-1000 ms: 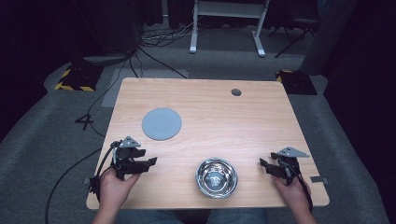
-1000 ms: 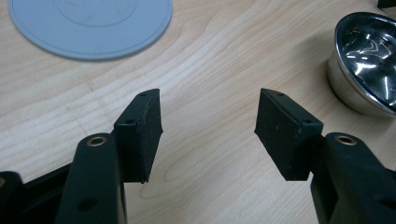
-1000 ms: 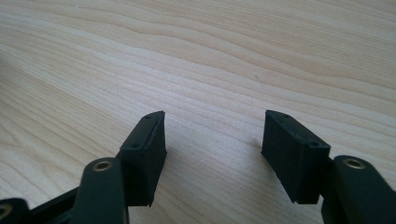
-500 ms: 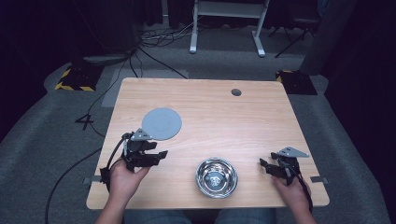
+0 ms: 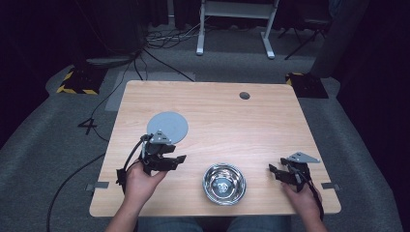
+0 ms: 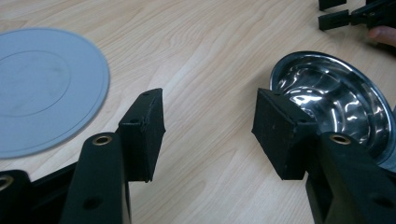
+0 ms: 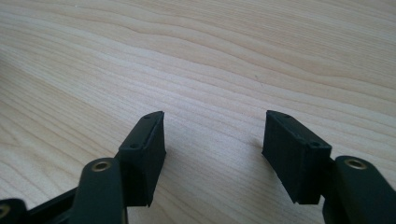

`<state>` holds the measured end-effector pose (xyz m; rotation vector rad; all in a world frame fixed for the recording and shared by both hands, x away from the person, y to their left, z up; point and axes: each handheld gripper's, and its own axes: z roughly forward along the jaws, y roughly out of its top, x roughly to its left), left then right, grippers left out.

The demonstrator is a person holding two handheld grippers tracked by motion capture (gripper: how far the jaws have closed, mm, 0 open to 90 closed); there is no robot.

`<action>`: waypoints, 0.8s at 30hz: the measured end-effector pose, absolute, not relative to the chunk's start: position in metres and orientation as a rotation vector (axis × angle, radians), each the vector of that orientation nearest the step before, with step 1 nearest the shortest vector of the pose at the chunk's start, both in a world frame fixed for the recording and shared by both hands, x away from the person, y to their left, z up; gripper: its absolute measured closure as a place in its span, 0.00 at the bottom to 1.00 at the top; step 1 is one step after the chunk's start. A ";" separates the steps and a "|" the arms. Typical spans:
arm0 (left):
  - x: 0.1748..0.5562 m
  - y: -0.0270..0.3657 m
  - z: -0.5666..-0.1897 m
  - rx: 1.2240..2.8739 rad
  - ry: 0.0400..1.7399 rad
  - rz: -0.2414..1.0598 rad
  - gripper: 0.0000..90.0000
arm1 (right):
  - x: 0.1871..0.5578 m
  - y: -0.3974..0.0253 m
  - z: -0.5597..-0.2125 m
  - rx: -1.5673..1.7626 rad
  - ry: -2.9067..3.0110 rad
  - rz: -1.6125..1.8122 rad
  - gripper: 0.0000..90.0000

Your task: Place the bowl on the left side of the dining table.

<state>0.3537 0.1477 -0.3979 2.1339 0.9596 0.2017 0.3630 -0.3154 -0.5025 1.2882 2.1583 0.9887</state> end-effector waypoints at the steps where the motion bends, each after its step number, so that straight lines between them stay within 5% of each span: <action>1: 0.355 0.146 -0.398 2.147 0.942 0.202 0.48 | 0.363 -0.315 -0.503 1.288 2.158 0.989 0.44; 24: 0.361 0.086 -0.404 2.233 0.844 0.131 0.48 | 0.363 -0.315 -0.503 1.289 2.157 0.987 0.43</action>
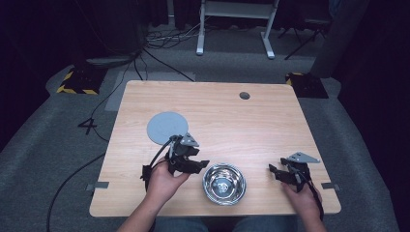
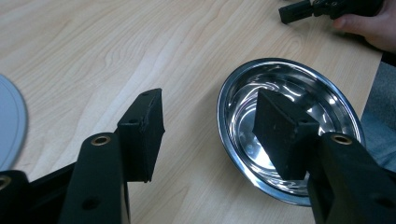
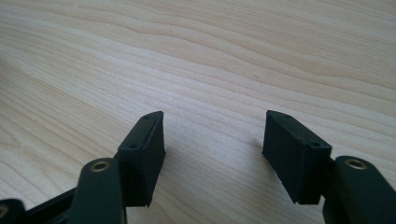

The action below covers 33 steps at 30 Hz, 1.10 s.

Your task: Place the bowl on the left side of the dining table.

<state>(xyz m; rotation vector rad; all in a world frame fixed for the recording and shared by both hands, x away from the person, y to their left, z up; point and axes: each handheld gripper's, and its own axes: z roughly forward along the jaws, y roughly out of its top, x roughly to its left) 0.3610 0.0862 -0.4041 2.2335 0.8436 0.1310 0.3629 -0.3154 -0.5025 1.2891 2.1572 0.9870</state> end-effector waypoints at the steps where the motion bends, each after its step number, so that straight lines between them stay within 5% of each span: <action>1: 0.361 0.086 -0.404 2.233 0.844 0.131 0.48 | 0.363 -0.315 -0.503 1.289 2.157 0.987 0.43; 33: 0.379 0.038 -0.471 2.398 0.924 -0.186 0.74 | 0.363 -0.316 -0.503 1.291 2.153 0.975 0.41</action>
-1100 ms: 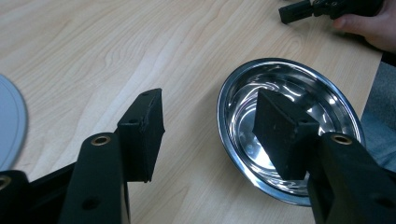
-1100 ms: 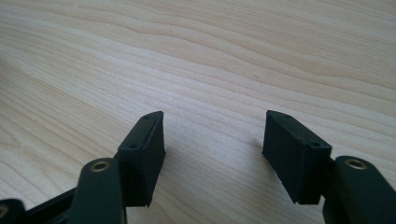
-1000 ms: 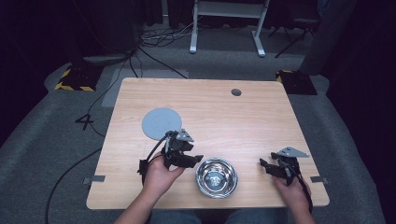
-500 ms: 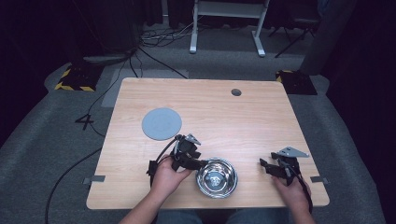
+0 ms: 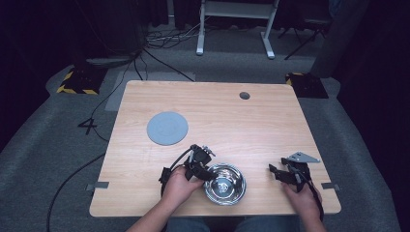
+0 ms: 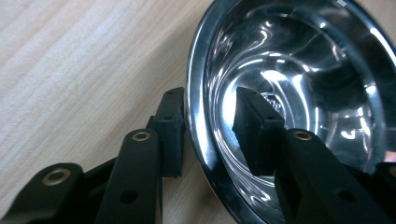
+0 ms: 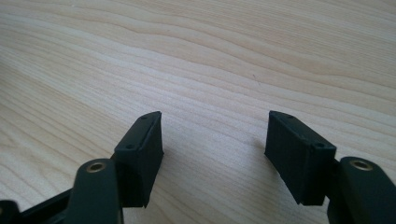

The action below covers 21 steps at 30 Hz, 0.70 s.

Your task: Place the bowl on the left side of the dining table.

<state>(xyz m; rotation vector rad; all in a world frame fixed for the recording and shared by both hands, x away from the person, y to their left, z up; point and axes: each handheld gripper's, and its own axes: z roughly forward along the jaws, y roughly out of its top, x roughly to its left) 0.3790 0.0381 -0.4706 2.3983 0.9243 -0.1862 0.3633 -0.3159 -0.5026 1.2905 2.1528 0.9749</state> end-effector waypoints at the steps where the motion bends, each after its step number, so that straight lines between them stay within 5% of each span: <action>1: 0.379 0.037 -0.473 2.417 0.926 -0.164 0.77 | 0.363 -0.316 -0.503 1.295 2.151 0.976 0.41; 8: 0.376 0.034 -0.472 2.448 0.901 -0.128 0.89 | 0.363 -0.316 -0.503 1.292 2.152 0.969 0.41; 14: 0.377 0.039 -0.468 2.353 0.882 -0.219 0.96 | 0.363 -0.316 -0.503 1.297 2.151 0.971 0.41; 21: 0.364 0.036 -0.451 2.345 0.859 -0.087 0.96 | 0.363 -0.316 -0.503 1.296 2.150 0.968 0.41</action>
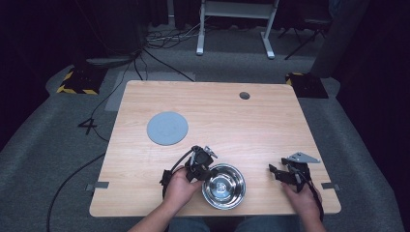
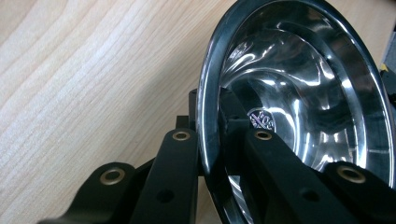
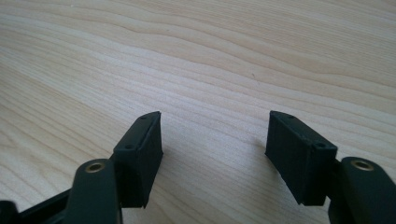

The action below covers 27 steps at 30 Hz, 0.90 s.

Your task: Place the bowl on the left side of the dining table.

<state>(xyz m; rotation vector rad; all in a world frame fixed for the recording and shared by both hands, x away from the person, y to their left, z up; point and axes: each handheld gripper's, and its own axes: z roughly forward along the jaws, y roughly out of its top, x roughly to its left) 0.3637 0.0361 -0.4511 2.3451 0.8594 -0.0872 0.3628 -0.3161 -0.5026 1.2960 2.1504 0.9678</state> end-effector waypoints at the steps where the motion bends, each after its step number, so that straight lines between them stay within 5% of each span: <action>1: 0.364 0.036 -0.451 2.345 0.859 -0.087 0.96 | 0.363 -0.316 -0.503 1.296 2.150 0.968 0.41; 27: 0.357 0.066 -0.400 2.188 0.811 0.134 0.96 | 0.363 -0.316 -0.503 1.296 2.150 0.970 0.40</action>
